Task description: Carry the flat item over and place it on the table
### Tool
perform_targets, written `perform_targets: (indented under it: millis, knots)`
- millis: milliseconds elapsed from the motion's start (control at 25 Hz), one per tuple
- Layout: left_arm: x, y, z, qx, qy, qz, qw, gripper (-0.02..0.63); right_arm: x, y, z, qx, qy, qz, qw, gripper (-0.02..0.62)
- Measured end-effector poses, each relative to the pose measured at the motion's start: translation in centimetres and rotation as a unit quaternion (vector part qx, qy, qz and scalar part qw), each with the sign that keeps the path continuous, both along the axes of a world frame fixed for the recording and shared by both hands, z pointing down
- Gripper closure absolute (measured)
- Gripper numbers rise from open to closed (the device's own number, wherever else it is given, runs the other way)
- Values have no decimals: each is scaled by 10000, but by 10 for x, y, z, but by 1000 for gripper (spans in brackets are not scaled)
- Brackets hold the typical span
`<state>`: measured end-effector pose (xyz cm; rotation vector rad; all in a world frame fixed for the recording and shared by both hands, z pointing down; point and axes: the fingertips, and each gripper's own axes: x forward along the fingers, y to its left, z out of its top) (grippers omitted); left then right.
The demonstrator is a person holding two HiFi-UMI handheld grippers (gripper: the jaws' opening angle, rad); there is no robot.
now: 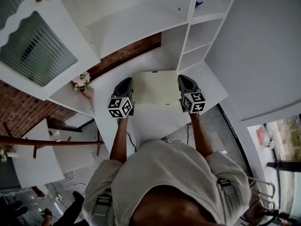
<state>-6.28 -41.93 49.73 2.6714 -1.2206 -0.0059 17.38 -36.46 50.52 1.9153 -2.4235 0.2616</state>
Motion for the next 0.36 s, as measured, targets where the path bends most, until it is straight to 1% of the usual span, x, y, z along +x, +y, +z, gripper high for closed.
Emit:
perform_targets:
  millis: [360]
  knots:
    - [2,2,9,-91,-49,27,9999,589,2,1,5,-57,-23,-6,10000,571]
